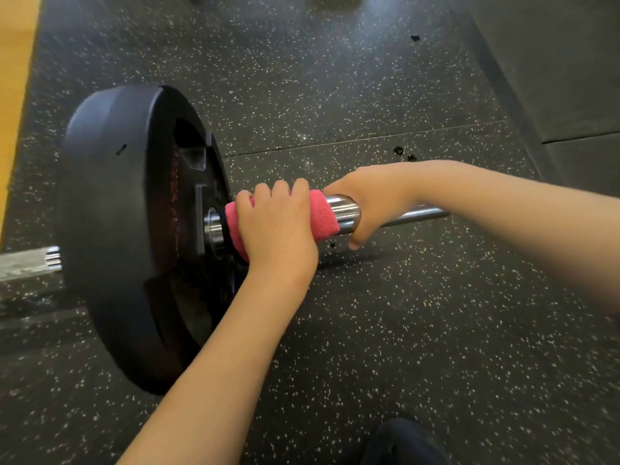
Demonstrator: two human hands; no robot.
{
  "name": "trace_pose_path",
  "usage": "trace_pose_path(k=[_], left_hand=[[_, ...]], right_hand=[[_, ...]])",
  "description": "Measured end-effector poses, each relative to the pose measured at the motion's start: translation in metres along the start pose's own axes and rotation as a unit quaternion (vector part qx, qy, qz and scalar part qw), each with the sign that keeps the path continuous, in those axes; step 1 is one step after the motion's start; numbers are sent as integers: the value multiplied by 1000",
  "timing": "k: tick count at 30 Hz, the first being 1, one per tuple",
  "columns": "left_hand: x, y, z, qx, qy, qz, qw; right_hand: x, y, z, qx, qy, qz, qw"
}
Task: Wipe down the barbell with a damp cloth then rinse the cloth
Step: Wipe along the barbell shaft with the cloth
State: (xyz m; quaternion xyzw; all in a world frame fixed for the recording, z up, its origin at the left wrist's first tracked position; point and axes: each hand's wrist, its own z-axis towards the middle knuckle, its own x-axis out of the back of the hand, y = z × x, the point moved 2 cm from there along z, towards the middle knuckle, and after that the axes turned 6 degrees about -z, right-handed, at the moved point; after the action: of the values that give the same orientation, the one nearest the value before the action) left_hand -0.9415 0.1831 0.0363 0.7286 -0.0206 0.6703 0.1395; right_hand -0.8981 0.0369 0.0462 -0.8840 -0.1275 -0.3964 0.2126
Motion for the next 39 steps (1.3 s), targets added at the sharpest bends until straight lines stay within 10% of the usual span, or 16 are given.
trace_pose_path(k=[4, 10, 13, 20, 26, 31, 39], left_hand=[[0, -2, 3, -1, -4, -3, 1000], [1, -1, 2, -3, -11, -9, 1000], [1, 1, 0, -4, -11, -5, 1000], [1, 0, 3, -6, -8, -6, 1000], [2, 0, 5, -5, -20, -10, 1000], [2, 2, 0, -11, -15, -12, 1000], [-3, 15, -5, 4, 9, 13, 1000]], right_hand=[[-13, -1, -5, -28, 104, -67, 992], [-55, 0, -6, -22, 384, -273, 882], [-47, 1, -8, -1, 360, -250, 899], [3, -2, -2, -26, 0, -48, 998], [-9, -1, -5, -47, 94, -85, 991], [-46, -6, -12, -43, 321, -234, 917], [-40, -7, -26, -13, 278, -188, 942]])
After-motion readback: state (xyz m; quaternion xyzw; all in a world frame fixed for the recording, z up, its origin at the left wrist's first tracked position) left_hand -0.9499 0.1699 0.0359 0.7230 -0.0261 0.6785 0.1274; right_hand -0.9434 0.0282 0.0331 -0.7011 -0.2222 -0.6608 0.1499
